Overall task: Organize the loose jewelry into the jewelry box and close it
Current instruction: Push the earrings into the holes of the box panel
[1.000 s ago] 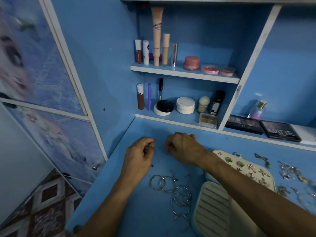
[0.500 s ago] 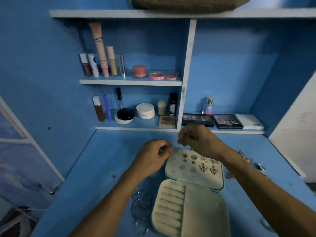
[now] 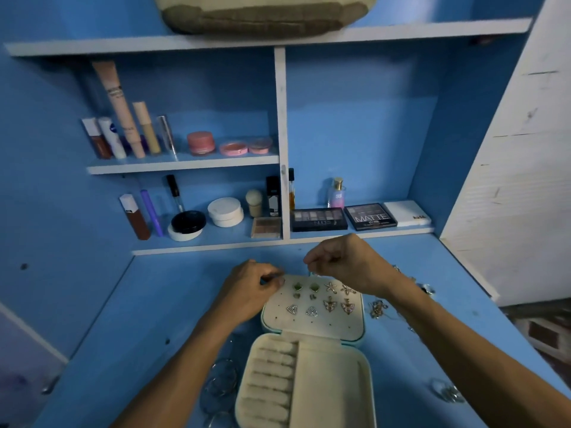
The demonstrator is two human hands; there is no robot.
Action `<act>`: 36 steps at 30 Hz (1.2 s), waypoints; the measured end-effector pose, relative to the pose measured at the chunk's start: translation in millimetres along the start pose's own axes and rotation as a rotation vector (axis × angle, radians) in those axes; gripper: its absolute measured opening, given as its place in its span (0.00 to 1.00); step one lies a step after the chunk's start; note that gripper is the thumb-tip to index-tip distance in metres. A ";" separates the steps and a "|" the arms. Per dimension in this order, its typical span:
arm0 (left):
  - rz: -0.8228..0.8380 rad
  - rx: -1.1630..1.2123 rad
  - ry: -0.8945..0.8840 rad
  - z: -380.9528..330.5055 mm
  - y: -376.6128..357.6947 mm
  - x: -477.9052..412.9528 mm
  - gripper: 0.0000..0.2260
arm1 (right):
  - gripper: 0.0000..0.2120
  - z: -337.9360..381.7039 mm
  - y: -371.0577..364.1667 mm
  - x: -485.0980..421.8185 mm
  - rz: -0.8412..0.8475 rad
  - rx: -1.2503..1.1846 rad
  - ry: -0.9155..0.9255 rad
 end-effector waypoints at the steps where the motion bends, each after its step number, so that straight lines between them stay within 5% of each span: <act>1: -0.001 0.003 -0.003 -1.3 0.8 -1.3 0.10 | 0.11 0.7 1.2 0.9 -0.001 0.007 0.008; 10: -0.035 0.229 0.029 -12.8 22.6 -0.4 0.05 | 0.11 7.0 21.2 5.8 -0.037 -0.055 0.018; 19: -0.120 0.361 -0.131 -49.2 64.1 47.4 0.05 | 0.09 33.8 57.0 5.2 -0.045 -0.198 0.088; 26: -0.347 0.252 -0.374 -52.7 74.1 108.5 0.03 | 0.08 27.4 22.7 11.3 0.109 -0.460 -0.008; 36: -0.717 -0.004 -0.650 -53.8 62.1 172.7 0.05 | 0.06 43.2 -33.8 33.8 0.310 -0.454 0.060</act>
Point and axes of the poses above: each hand's wrist, its own x-axis away from the middle knuckle, its own y-axis out of the back of the hand, z = x × y, the point moved 10 cm from there along -x, towards the middle knuckle, and after that the axes turned 3 degrees about y, right-handed, at the moved point
